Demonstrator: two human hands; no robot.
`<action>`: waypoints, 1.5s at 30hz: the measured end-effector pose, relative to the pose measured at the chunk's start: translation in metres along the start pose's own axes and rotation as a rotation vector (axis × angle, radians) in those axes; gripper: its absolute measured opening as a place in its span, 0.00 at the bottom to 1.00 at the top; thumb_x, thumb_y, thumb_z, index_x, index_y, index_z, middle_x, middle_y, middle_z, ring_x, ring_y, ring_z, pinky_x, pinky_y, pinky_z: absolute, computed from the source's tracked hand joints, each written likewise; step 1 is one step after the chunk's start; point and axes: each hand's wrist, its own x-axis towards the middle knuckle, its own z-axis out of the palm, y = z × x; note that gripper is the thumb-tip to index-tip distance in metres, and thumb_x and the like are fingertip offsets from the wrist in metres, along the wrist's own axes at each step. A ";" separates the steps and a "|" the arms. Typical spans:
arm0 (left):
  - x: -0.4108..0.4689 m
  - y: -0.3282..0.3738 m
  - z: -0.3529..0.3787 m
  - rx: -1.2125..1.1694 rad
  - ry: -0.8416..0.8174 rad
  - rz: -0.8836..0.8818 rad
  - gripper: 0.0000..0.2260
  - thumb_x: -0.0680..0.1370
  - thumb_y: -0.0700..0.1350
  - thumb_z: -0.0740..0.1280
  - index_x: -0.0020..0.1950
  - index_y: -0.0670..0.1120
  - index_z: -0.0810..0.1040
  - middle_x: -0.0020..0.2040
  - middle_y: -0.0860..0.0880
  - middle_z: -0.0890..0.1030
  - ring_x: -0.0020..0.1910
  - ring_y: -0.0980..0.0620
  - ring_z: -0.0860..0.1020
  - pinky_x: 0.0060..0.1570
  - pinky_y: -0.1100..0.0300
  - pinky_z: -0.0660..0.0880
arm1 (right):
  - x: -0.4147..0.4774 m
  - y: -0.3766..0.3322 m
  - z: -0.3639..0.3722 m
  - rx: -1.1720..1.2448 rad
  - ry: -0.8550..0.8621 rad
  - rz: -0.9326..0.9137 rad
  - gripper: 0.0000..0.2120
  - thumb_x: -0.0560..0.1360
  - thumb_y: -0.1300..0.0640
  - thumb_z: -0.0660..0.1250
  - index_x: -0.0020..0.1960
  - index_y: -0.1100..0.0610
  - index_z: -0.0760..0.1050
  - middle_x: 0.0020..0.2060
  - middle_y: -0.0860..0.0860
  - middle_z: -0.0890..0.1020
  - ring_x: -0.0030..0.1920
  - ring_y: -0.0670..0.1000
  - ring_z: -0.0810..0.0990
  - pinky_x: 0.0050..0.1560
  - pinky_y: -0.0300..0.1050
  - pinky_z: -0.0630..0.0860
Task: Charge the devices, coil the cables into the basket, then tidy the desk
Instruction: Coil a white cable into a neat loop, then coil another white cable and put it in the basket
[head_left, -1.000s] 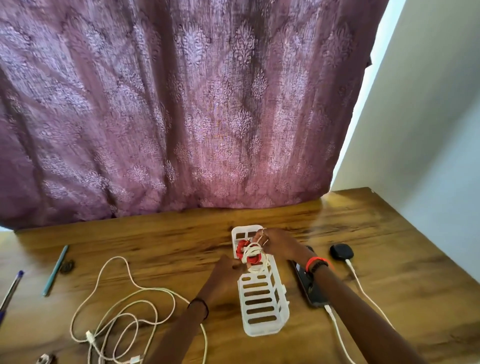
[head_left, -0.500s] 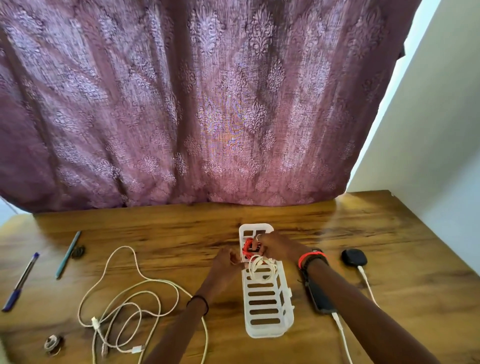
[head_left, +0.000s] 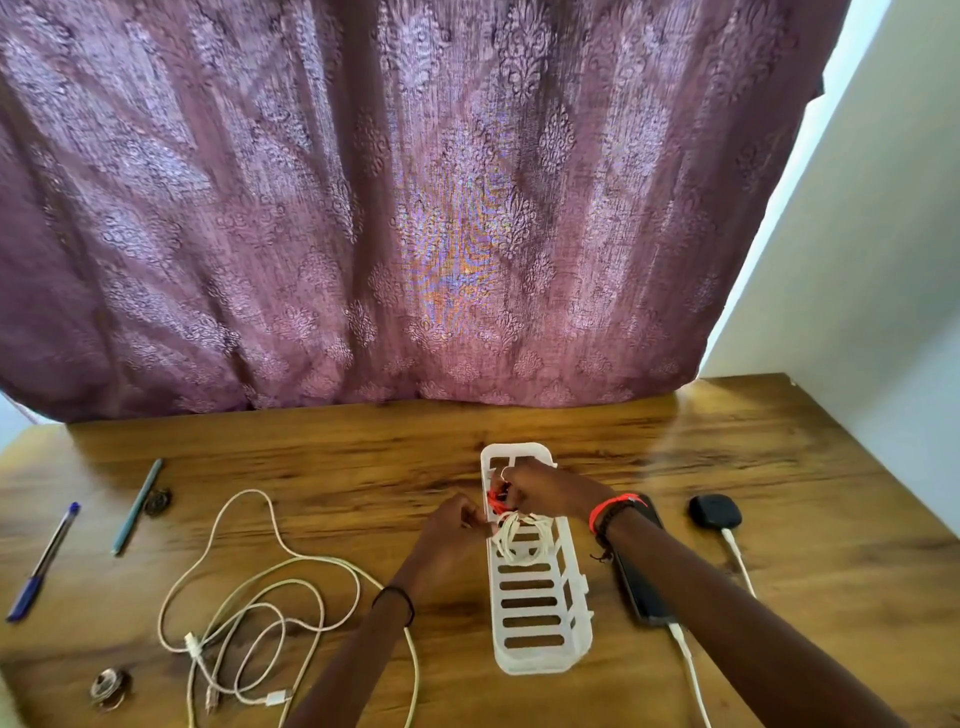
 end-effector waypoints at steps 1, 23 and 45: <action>0.000 0.000 0.000 0.001 -0.002 -0.002 0.08 0.73 0.46 0.71 0.43 0.49 0.72 0.42 0.54 0.77 0.41 0.59 0.74 0.36 0.71 0.69 | -0.005 -0.002 -0.001 0.023 -0.025 0.033 0.10 0.76 0.60 0.59 0.54 0.62 0.74 0.50 0.58 0.79 0.50 0.54 0.77 0.51 0.48 0.72; -0.011 0.003 -0.002 -0.046 0.015 -0.051 0.05 0.75 0.48 0.69 0.46 0.48 0.75 0.43 0.54 0.78 0.43 0.59 0.75 0.37 0.69 0.69 | -0.019 0.001 -0.003 -0.141 0.145 -0.036 0.09 0.75 0.65 0.61 0.50 0.65 0.79 0.50 0.58 0.82 0.50 0.56 0.80 0.43 0.41 0.72; -0.086 -0.090 -0.113 0.060 0.595 -0.054 0.15 0.73 0.31 0.66 0.33 0.49 0.75 0.36 0.49 0.79 0.34 0.54 0.78 0.33 0.66 0.69 | -0.009 -0.120 0.054 0.220 0.457 -0.212 0.09 0.76 0.64 0.62 0.54 0.62 0.78 0.52 0.57 0.82 0.53 0.54 0.80 0.56 0.39 0.72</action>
